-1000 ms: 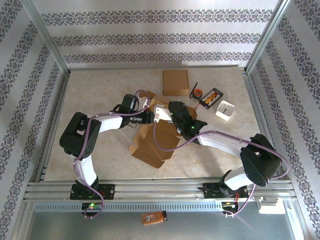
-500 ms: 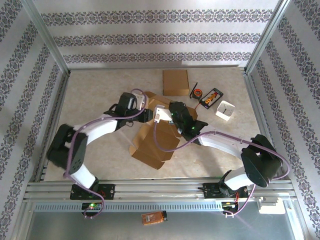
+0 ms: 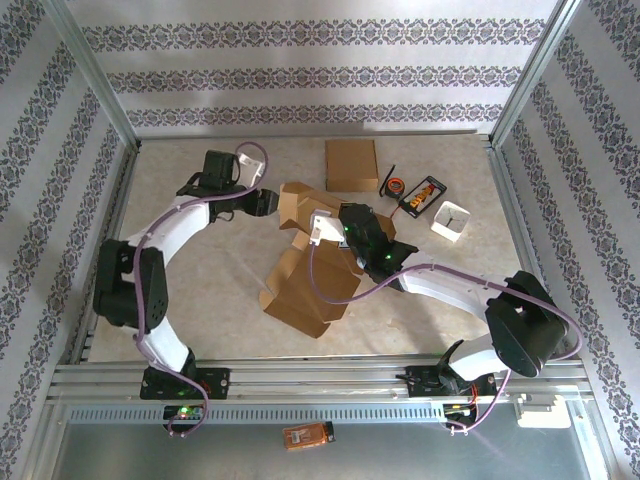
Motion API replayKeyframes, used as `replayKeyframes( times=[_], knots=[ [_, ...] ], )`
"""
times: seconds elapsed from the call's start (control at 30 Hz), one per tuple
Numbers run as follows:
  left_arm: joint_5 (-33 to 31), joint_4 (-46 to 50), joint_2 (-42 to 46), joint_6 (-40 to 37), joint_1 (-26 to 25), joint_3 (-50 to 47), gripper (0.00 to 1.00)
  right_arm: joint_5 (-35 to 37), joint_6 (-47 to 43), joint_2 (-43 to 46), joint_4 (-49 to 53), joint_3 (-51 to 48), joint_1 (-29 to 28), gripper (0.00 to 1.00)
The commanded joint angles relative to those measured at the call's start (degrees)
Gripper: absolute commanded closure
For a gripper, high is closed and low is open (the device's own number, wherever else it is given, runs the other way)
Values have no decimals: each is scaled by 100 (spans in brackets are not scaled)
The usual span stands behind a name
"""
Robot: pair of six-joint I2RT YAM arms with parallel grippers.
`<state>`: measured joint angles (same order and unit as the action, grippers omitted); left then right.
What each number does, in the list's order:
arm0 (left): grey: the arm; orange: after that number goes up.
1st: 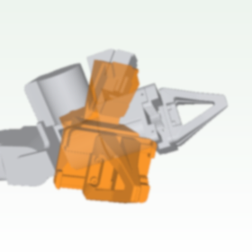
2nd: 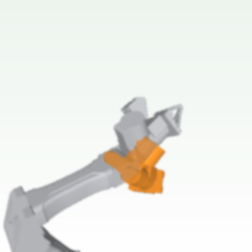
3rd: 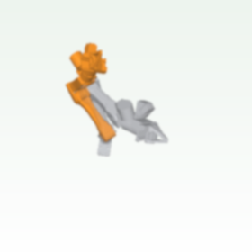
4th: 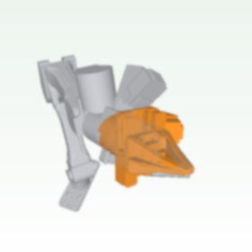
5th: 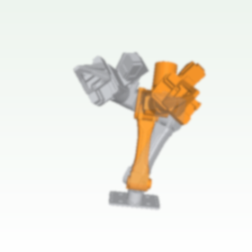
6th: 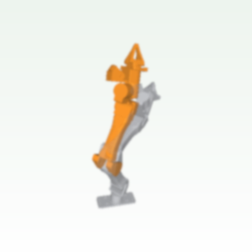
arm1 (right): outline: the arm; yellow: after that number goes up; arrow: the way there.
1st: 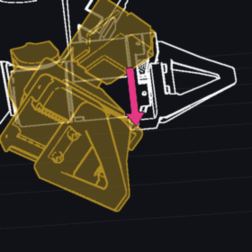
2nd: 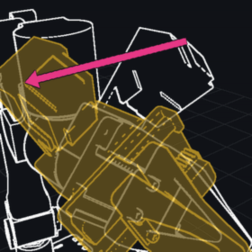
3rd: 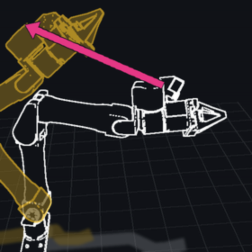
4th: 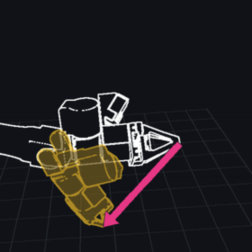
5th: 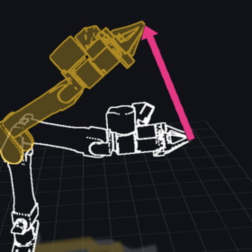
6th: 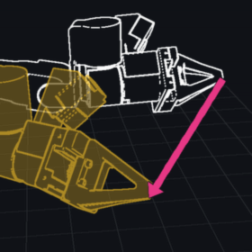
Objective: Fold the paper box
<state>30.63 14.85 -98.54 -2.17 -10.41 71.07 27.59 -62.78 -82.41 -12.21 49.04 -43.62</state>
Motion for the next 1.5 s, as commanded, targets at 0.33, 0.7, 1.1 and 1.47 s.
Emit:
replayKeyframes(
  times=[0.33, 0.7, 1.1, 1.47],
  knots=[
    [1214, -731, -1028, -143, -131, 478, 54, -13, 103, 184, 16, 26, -49, 94],
    [285, -393, -755, -797, -475, 498, 99, 11, 25, 77, 21, 91, -98, 94],
    [-1843, -1189, 515, 483, -1468, -267, 100, 838, -592, -616, -751, 226, -63, 92],
    [-1808, -2573, 586, 2387, -1540, -1689, 98, 1141, -551, -1093, -1477, 207, -106, 91]
  ],
)
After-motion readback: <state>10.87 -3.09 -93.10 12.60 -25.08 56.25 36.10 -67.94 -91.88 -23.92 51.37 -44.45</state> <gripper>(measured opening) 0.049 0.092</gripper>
